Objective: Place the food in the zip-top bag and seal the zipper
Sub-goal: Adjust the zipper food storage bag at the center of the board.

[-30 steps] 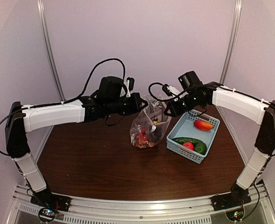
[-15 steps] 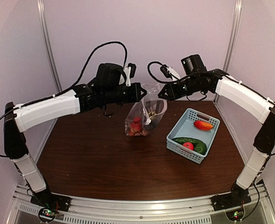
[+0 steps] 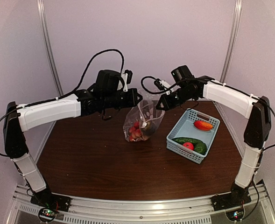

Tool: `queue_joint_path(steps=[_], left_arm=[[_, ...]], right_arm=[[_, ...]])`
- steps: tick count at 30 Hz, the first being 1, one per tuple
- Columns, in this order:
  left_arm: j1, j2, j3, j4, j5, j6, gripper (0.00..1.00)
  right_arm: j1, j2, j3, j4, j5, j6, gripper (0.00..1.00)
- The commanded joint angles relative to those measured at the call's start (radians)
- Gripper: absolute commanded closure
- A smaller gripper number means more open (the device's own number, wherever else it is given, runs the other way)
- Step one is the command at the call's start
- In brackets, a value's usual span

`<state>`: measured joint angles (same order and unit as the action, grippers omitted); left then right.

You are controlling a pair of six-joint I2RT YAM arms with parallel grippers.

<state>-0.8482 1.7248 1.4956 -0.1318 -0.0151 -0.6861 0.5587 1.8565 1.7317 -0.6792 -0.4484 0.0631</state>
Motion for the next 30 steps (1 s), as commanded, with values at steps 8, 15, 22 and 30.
queue_joint_path(steps=[8,15,22,30], left_arm=[[0.001,-0.089,0.096,-0.037,-0.284,0.266,1.0],[0.001,0.002,0.14,-0.127,-0.17,0.265,1.0],[0.001,0.038,0.108,-0.107,-0.027,0.186,1.0],[0.001,0.038,0.098,-0.086,-0.012,0.162,1.0]], right_arm=[[0.013,-0.138,0.035,0.122,-0.048,-0.023,1.0],[0.015,-0.049,0.011,0.128,-0.078,-0.003,1.0],[-0.024,-0.145,-0.002,-0.044,-0.081,-0.114,0.63],[-0.279,-0.291,-0.144,-0.35,-0.207,-0.421,0.39]])
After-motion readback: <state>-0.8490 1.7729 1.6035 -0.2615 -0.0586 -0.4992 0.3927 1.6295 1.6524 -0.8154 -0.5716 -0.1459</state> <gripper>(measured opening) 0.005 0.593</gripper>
